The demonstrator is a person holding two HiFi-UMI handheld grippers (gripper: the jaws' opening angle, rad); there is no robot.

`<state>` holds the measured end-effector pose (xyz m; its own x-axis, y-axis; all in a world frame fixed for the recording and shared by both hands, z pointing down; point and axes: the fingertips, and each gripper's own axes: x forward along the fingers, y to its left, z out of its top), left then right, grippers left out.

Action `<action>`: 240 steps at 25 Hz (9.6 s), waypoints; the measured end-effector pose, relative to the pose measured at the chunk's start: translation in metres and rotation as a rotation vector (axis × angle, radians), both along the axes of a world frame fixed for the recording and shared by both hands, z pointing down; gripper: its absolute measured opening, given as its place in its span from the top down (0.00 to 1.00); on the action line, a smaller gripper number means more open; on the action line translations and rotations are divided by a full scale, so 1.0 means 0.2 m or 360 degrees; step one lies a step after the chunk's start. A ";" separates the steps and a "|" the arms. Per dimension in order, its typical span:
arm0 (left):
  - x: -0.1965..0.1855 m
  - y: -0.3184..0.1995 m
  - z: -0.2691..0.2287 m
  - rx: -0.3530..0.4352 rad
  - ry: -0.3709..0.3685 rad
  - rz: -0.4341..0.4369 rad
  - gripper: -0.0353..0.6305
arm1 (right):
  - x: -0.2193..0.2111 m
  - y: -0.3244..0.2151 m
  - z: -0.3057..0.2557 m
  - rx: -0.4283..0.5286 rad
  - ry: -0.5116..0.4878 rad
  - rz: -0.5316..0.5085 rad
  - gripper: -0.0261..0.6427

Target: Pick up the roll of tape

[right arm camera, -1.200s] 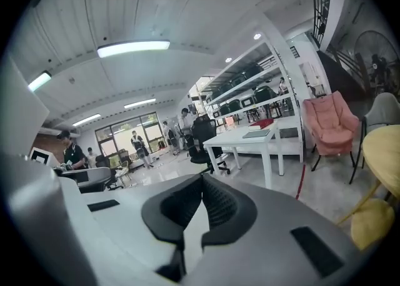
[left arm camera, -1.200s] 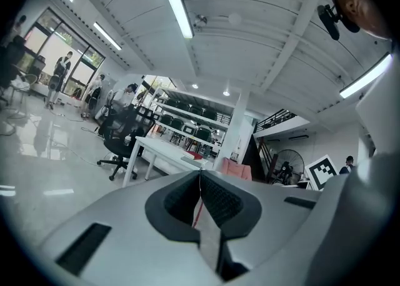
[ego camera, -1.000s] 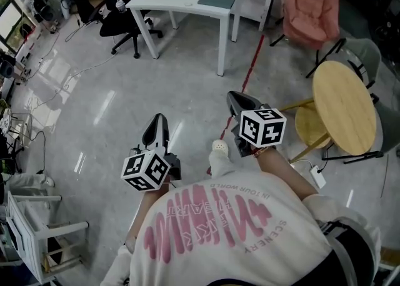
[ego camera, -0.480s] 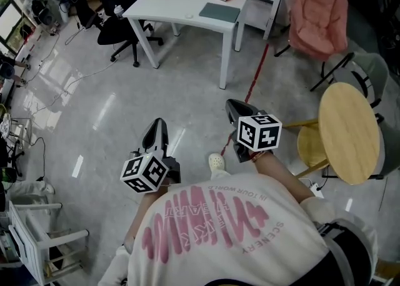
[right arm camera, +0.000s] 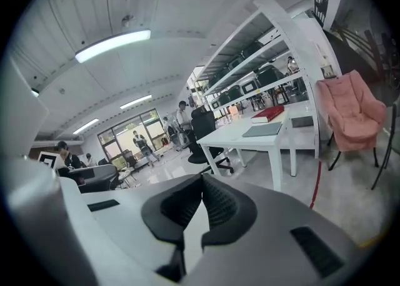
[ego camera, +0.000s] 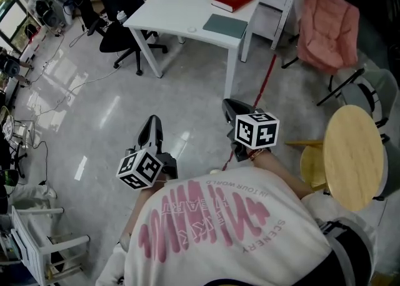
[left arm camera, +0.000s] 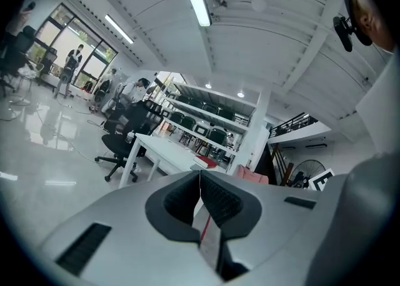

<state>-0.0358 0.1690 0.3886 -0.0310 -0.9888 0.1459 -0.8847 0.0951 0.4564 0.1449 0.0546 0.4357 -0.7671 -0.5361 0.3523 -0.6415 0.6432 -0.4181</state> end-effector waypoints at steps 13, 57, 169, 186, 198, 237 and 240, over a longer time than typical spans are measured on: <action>-0.07 -0.56 0.03 0.0010 0.0044 0.0077 0.91 | -0.03 -0.47 -0.01 0.0034 0.0008 0.0071 0.94; -1.36 -2.10 0.04 0.0027 0.0105 0.0065 0.91 | -1.10 -2.05 0.06 -0.0052 0.0071 0.0247 0.94; -1.85 -2.78 0.45 -0.0217 0.0288 0.0223 0.91 | -1.67 -2.87 0.76 -0.0140 0.0930 -0.0049 0.64; -1.84 -2.76 0.42 -0.0224 0.0267 0.0265 0.91 | -1.62 -2.85 0.73 -0.0209 0.0845 0.0060 0.64; -1.72 -2.77 0.41 -0.0210 0.0259 0.0346 0.91 | -1.59 -2.75 0.61 -0.0260 0.0572 0.0186 0.64; -1.37 -2.79 -0.18 0.0162 0.0036 0.0458 0.91 | -1.47 -2.57 -0.59 0.0311 -0.0392 0.0234 0.64; -1.29 -2.76 -0.23 0.0191 0.0004 0.0456 0.91 | -1.40 -2.53 -0.62 0.0350 -0.0390 0.0243 0.63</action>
<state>-0.2946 -0.3824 0.3429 0.2518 -0.9674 0.0276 -0.8665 -0.2126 0.4515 -0.1355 -0.4518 0.3113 -0.7198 -0.6934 0.0314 -0.6349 0.6395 -0.4334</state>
